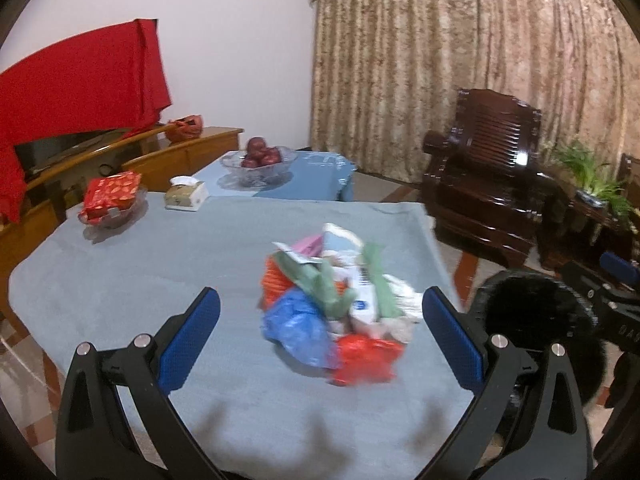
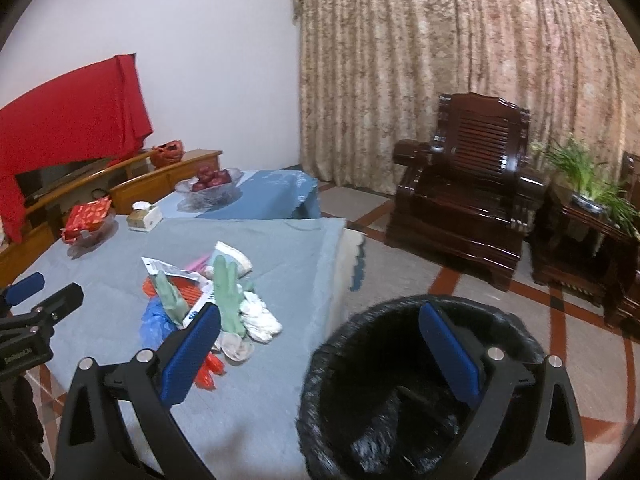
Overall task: Collect trash
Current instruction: 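Reach the right tool to the trash pile and grasp the white tissue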
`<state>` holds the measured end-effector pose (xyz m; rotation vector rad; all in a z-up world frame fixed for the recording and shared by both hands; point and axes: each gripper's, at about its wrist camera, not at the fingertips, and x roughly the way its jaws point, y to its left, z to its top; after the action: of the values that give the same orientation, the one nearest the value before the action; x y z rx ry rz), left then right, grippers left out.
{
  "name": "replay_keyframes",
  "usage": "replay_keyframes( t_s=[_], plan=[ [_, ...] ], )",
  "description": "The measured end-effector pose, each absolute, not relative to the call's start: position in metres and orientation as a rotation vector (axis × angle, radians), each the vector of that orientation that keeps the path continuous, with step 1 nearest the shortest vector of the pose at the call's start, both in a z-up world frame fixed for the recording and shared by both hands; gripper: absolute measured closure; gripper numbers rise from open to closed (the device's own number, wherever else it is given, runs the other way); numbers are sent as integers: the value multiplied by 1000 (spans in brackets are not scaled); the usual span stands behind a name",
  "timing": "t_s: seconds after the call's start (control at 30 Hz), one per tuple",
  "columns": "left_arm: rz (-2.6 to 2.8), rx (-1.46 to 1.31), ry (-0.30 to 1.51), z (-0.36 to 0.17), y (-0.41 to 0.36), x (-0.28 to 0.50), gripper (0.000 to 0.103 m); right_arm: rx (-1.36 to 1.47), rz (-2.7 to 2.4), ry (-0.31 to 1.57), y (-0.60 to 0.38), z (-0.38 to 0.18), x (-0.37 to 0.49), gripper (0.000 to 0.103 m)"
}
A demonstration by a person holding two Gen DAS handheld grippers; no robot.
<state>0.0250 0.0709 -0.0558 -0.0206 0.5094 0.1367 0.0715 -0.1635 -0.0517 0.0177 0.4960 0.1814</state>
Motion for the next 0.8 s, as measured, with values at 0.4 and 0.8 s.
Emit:
replay_keyframes(
  t_s=[0.4,0.8],
  plan=[
    [173,-56,565,-100,112,77,5,-4,283,634,-100,-109,156,17],
    [169,-93,606,-129,128,113,5,-76,265,775,-64,-164,213,32]
  ],
)
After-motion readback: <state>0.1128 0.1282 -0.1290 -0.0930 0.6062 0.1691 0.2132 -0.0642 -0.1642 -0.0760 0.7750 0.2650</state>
